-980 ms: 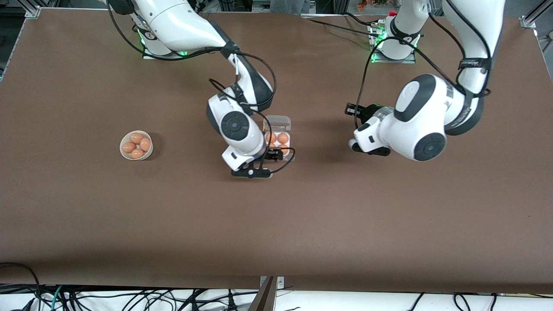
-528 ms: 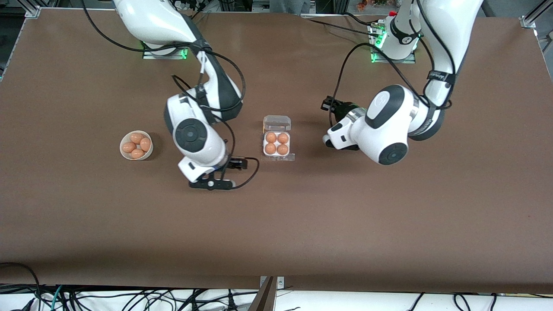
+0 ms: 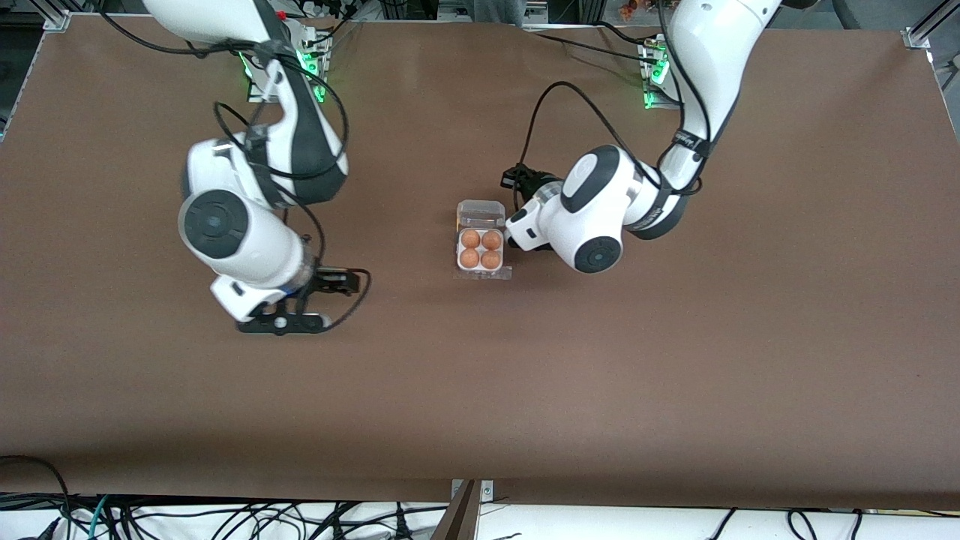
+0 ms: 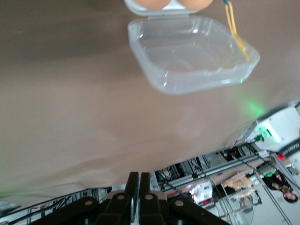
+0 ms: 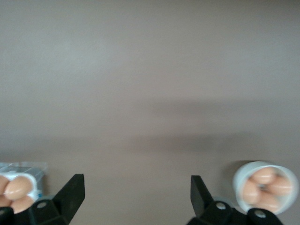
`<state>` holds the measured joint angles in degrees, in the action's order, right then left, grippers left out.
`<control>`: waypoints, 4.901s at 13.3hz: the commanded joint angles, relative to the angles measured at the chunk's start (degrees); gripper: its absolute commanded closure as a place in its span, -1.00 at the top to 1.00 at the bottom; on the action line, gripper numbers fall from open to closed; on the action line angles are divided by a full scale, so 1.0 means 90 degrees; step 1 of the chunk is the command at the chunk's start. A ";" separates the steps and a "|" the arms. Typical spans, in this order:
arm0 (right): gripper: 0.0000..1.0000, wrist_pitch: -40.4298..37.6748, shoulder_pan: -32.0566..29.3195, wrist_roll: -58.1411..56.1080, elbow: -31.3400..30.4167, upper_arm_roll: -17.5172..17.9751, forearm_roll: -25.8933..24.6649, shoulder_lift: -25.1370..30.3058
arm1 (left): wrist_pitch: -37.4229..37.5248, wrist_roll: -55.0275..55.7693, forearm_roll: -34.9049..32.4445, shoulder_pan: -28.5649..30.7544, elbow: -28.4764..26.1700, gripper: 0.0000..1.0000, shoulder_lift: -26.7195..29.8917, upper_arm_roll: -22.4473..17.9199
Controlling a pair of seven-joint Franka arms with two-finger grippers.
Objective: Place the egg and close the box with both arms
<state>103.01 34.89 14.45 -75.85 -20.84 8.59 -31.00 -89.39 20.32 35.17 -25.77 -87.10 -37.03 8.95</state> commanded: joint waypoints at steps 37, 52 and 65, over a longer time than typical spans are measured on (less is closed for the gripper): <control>1.00 0.0136 -0.3984 -0.1215 -0.2647 0.2755 -0.1023 0.3727 | -0.0058 -0.0213 -0.4474 0.1856 0.2432 1.00 0.0684 -0.0643; 1.00 0.0116 -0.3984 -0.1215 -0.2647 0.2784 -0.1023 0.3728 | -0.0087 -0.1827 -0.4387 0.3498 -0.0253 1.00 0.3518 -0.0633; 1.00 0.0087 -0.3974 -0.1215 -0.2666 0.2784 -0.1023 0.3747 | 0.0019 -0.2021 -0.3791 0.3488 -0.0743 1.00 0.4212 -0.0497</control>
<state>104.52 -0.88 4.02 -100.08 4.01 0.14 2.34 -90.40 4.89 0.66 4.74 -92.07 -0.90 4.11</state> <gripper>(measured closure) 0.000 0.000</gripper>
